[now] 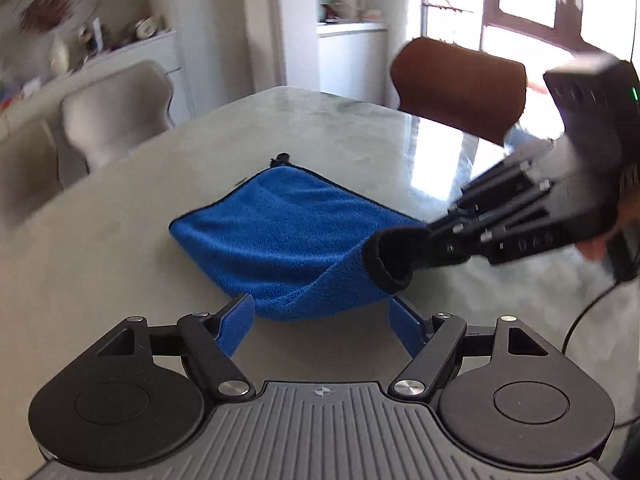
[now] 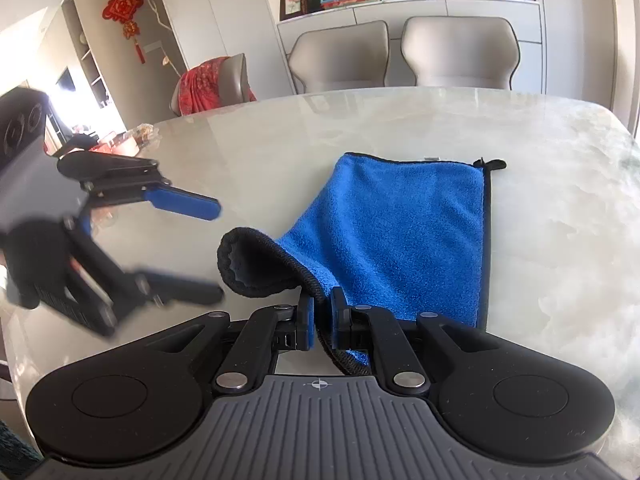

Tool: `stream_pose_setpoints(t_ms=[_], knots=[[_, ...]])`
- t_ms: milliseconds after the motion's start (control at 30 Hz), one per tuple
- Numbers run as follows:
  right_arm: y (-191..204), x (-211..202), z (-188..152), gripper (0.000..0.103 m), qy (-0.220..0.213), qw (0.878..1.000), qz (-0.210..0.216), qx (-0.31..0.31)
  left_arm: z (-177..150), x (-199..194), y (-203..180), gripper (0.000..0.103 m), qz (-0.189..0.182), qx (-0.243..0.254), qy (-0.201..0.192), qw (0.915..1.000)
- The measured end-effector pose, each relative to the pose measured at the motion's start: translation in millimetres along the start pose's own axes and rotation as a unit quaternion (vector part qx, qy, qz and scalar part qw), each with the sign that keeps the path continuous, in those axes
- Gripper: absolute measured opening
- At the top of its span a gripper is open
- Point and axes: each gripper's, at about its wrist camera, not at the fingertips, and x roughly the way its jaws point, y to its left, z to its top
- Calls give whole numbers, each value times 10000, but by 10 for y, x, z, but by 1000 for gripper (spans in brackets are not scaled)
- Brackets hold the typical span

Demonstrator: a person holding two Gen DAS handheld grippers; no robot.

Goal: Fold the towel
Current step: 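Lift the towel edge and fold it over toward the opposite end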

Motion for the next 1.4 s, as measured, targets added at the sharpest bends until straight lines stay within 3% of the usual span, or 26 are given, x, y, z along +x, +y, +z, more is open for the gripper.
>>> stream_pose_setpoints(t_ms=[133, 233, 333, 400, 433, 567, 767, 967, 1133, 1233, 1400], knots=[[-3, 12, 31, 9, 96, 9999, 110, 41, 62, 140, -273, 76, 121, 1110, -142, 9936], [-11, 21, 38, 9, 134, 9998, 141, 67, 77, 249, -377, 65, 102, 1562, -171, 9875], [-27, 14, 47, 9, 109, 9998, 115, 88, 79, 416, -389, 41, -71, 1617, 38, 9868], [-47, 10, 47, 11, 109, 9999, 79, 65, 90, 477, -347, 17, -214, 1454, 225, 9889], [-39, 2, 39, 11, 105, 9999, 10, -6, 95, 476, -327, 15, -251, 1380, 229, 9898], [32, -28, -34, 31, 129, 9984, -333, -441, 159, 435, -155, 11, -374, 801, 126, 9960], [144, -27, -299, 32, 350, 9867, -1051, -1192, 263, 457, 32, 11, -392, 232, 100, 9989], [143, 3, -410, 32, 382, 9766, -1563, -1426, 263, 408, 70, 11, -483, -70, 104, 9988], [201, 105, -421, 27, 621, 9615, -1913, -1874, 249, 400, 135, 11, -530, -360, 122, 9979], [186, 90, -360, 13, 562, 9616, -1979, -1819, 221, 362, 166, 11, -527, -530, 112, 9971], [51, 2, -85, 10, 288, 9689, -1940, -1508, 196, 340, 283, 12, -508, -866, 79, 9949]])
